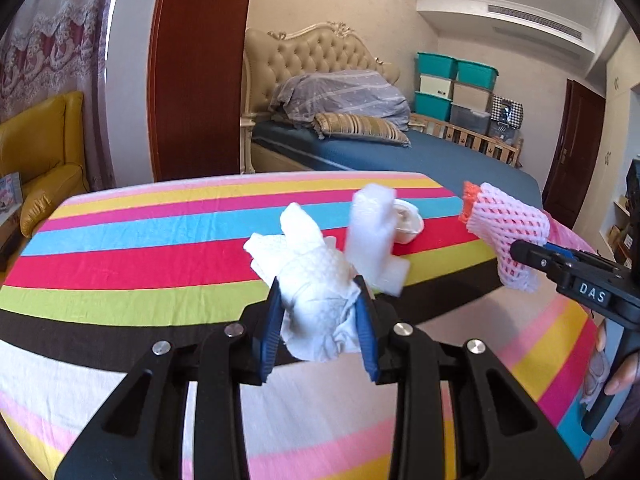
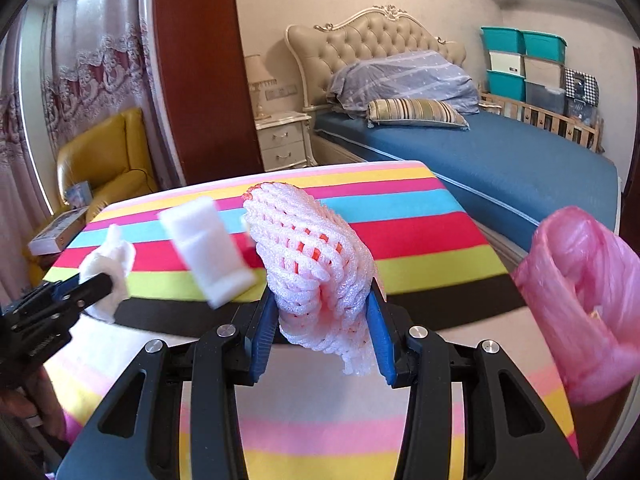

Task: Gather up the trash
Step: 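Grasp the crumpled white tissue with the left gripper, then carry the foam net and tissue over the pink bin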

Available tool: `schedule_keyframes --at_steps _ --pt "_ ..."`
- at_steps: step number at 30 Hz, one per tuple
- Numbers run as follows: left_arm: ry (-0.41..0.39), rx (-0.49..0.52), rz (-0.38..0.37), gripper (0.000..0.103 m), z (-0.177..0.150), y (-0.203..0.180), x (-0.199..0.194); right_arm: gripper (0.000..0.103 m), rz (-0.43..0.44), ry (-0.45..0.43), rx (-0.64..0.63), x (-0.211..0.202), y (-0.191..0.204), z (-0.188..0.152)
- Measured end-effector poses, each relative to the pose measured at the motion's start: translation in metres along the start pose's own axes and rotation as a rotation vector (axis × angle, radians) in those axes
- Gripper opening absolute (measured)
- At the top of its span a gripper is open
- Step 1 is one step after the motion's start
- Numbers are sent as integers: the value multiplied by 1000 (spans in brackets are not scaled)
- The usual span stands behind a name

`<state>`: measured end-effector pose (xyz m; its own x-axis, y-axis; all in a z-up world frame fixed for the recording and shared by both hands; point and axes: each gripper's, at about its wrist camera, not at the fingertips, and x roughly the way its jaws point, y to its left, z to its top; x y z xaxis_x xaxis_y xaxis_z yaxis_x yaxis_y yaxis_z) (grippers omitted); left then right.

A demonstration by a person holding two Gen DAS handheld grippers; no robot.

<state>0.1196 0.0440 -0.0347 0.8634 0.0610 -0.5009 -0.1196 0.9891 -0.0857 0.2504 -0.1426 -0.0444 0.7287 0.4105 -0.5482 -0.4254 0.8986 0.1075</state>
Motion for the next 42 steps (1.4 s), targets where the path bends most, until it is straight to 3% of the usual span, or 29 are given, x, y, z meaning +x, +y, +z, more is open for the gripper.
schedule_keyframes --at_steps 7,16,42 --pt "-45 37 -18 33 -12 -14 -32 41 11 -40 -57 -45 27 -26" --pt "-121 79 -41 34 -19 -32 -65 41 35 -120 -45 -87 34 -41" --pt "-156 205 -116 35 -16 -85 -76 41 40 -190 -5 -129 8 -51"
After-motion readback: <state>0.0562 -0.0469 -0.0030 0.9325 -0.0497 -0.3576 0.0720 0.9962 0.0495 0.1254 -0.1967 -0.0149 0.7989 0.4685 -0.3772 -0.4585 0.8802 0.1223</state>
